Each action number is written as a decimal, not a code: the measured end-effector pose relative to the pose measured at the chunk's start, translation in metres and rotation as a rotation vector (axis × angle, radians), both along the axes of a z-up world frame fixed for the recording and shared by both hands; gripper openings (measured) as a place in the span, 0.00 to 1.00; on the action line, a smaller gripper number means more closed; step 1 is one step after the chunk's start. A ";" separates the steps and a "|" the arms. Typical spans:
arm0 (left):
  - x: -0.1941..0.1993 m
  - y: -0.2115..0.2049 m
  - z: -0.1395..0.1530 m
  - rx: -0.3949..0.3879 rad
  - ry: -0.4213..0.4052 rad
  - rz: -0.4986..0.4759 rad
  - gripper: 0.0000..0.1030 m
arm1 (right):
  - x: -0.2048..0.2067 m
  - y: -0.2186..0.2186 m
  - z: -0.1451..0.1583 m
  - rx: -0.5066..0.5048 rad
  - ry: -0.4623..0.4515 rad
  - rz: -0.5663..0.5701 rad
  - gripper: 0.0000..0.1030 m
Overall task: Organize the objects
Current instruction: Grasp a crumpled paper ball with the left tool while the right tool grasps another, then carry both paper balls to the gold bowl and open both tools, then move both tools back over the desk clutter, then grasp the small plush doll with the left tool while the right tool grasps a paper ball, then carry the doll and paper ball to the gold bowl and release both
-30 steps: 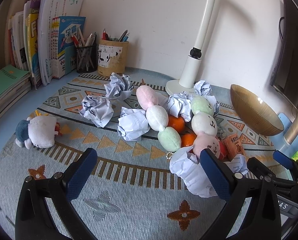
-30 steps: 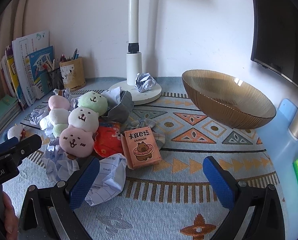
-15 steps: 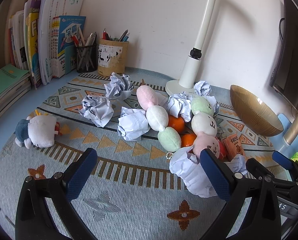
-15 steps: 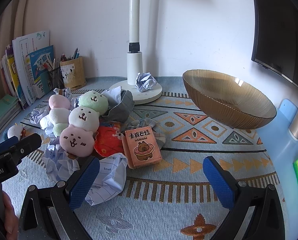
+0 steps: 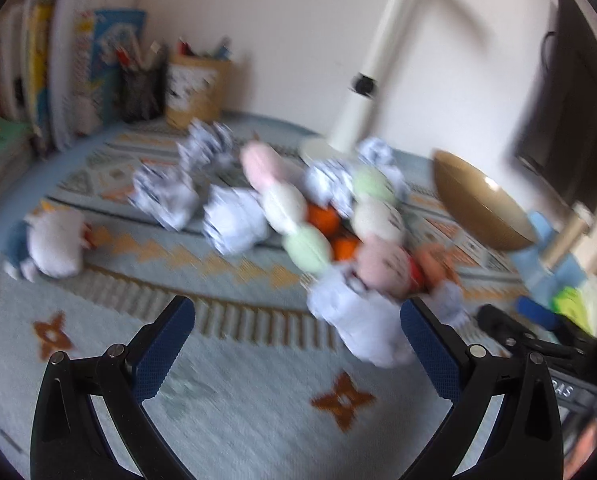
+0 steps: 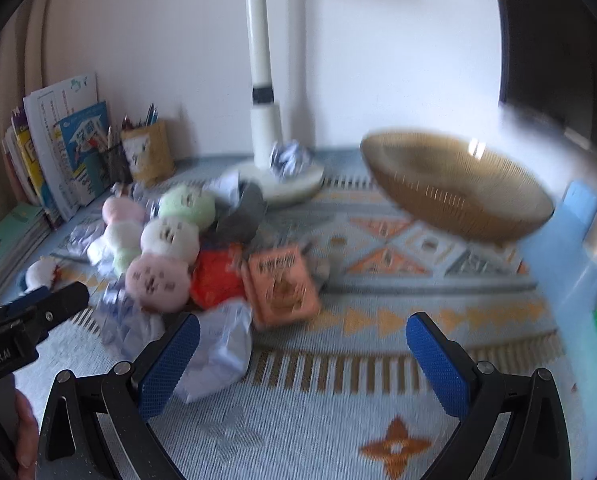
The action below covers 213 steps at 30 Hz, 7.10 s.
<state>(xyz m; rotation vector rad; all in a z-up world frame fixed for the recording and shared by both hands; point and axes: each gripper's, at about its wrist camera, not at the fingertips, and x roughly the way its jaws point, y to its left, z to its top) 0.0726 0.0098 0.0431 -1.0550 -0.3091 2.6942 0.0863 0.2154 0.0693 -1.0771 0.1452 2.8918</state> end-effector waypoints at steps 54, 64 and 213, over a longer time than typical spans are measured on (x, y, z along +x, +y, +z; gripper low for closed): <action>-0.065 0.165 0.097 0.053 0.053 -0.379 0.54 | 0.040 0.167 0.102 -0.247 0.124 -0.175 0.24; -0.154 0.272 0.082 0.033 0.024 -0.423 0.58 | -0.024 0.236 0.083 -0.278 0.079 -0.358 0.24; -0.098 0.178 0.129 -0.061 0.186 -0.308 0.99 | -0.030 0.230 0.088 -0.238 0.026 -0.238 0.78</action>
